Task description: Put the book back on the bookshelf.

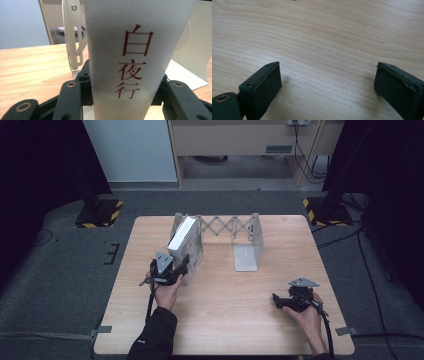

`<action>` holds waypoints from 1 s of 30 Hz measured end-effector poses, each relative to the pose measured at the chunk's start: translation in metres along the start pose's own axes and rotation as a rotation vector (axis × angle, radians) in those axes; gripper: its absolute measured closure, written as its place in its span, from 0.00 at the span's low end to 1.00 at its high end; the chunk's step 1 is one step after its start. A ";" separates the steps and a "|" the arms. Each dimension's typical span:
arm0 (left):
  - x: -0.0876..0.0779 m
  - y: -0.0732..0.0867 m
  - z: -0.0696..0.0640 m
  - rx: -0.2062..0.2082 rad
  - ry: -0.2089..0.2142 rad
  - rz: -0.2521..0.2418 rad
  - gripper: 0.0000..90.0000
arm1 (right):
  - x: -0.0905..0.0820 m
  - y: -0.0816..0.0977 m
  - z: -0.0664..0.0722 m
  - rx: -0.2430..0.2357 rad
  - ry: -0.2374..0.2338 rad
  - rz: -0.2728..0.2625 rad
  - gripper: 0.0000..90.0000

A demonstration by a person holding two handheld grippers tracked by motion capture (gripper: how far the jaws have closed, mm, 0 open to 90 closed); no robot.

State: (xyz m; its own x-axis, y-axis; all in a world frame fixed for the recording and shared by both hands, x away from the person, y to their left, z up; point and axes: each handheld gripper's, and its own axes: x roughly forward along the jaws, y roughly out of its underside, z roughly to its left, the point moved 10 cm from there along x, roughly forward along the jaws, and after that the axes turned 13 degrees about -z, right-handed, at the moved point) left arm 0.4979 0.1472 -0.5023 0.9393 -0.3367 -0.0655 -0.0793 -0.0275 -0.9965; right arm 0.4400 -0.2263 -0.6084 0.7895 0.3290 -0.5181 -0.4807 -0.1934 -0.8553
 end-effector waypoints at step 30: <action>-0.001 0.000 -0.005 -0.054 0.090 0.036 0.50 | 0.000 0.000 0.000 0.000 0.003 0.000 0.08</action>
State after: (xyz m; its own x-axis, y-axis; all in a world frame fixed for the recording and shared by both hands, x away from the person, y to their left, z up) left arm 0.4955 0.1431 -0.5023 0.9021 -0.4214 -0.0934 -0.1323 -0.0638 -0.9892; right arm 0.4404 -0.2262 -0.6085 0.7908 0.3266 -0.5177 -0.4802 -0.1934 -0.8556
